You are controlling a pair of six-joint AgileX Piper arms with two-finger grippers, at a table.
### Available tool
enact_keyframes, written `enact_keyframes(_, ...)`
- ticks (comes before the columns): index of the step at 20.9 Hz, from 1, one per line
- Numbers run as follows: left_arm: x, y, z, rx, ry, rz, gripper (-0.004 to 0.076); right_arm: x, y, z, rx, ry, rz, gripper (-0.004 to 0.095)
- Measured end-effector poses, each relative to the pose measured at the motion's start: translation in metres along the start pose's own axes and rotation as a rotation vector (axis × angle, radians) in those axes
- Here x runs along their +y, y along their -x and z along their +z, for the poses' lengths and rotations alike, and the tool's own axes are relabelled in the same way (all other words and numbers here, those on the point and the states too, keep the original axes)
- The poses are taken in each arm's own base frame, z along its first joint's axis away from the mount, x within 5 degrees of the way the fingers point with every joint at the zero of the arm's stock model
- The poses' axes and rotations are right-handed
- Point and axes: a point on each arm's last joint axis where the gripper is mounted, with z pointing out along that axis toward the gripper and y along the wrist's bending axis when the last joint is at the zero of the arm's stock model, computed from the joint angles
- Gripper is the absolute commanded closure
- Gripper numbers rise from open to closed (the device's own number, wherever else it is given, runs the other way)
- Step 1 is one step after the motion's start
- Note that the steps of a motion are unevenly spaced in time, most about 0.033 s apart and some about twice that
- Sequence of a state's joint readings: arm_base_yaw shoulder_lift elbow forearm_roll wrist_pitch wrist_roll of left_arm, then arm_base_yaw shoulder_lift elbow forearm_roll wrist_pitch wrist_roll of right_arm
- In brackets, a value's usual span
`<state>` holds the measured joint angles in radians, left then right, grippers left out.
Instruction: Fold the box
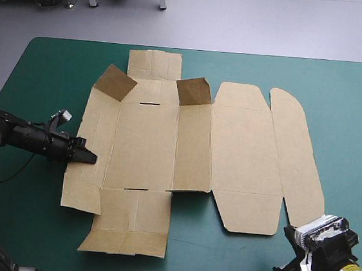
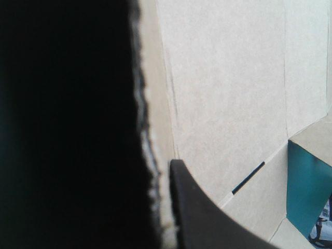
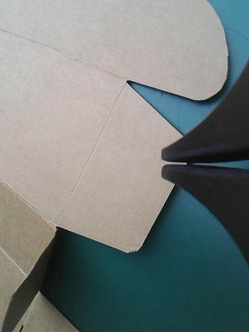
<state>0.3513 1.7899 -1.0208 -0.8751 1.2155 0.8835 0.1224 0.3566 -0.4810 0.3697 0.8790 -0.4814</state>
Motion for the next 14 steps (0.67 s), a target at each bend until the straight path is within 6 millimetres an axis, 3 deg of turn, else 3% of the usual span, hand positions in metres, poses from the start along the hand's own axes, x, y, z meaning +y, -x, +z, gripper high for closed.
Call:
enact_keyframes(8,-0.009,0.011,-0.003,-0.034,-0.003,0.078,0.0733,0.0,0.0,0.0,-0.003,-0.002,0.0,0.0908)
enact_keyframes(10,-0.024,0.022,-0.009,-0.054,0.034,0.145,0.0733,0.0,0.0,0.0,-0.003,-0.002,0.0,0.0908)
enact_keyframes(14,-0.088,0.047,-0.017,-0.024,0.152,0.404,0.0733,0.0,0.0,0.0,-0.003,-0.002,0.0,0.0908)
